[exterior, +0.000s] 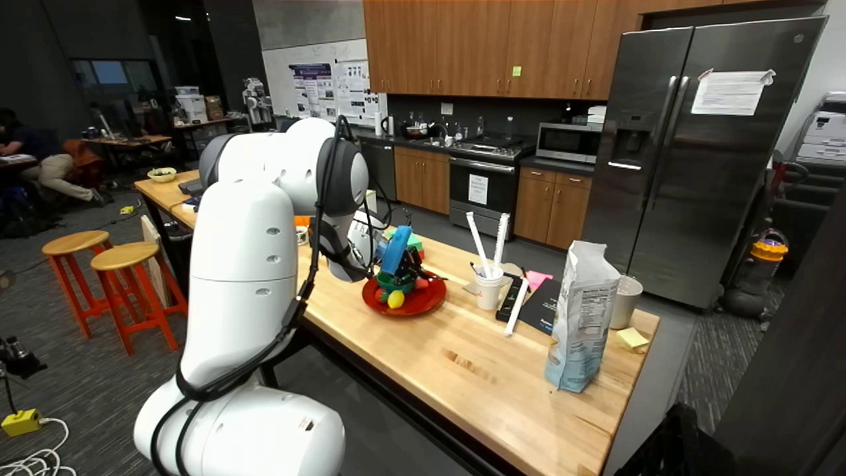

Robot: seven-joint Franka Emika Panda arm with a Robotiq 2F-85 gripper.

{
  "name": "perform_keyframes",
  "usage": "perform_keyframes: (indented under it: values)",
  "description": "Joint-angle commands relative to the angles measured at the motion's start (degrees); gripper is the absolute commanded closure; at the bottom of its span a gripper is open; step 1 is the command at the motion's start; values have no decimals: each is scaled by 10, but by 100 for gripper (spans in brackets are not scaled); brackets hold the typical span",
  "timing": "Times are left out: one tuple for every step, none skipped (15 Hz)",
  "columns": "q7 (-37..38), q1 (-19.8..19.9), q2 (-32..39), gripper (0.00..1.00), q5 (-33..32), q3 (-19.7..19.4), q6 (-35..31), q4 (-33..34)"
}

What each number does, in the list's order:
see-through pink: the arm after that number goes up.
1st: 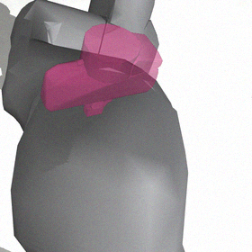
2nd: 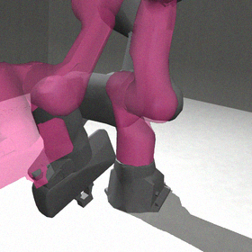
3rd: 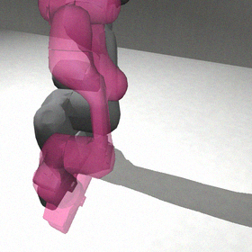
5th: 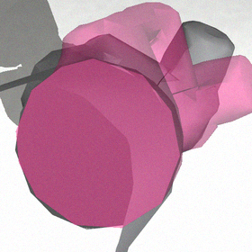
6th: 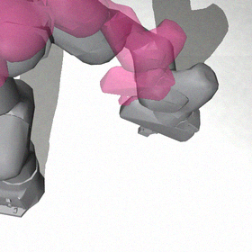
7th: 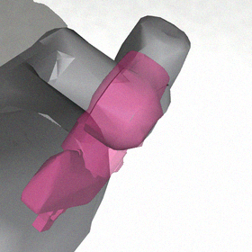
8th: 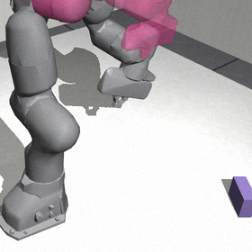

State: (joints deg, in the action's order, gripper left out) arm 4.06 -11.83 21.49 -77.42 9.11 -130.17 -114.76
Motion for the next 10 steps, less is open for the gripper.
perform_keyframes:
  values:
    - [4,1,-3,99,7,-1,18,1]
    - [3,0,-3,99,4,-2,27,1]
    - [5,0,-3,99,2,-2,31,1]
    - [6,0,-2,99,0,-2,35,2]
    - [7,0,-2,99,0,-1,36,2]
    - [8,2,-2,99,0,0,32,2]
    - [10,3,-2,99,-1,0,24,1]
    - [12,4,-2,99,-1,0,22,2]
    - [15,4,-2,99,-1,0,21,2]
    - [19,3,-2,99,-1,0,22,2]
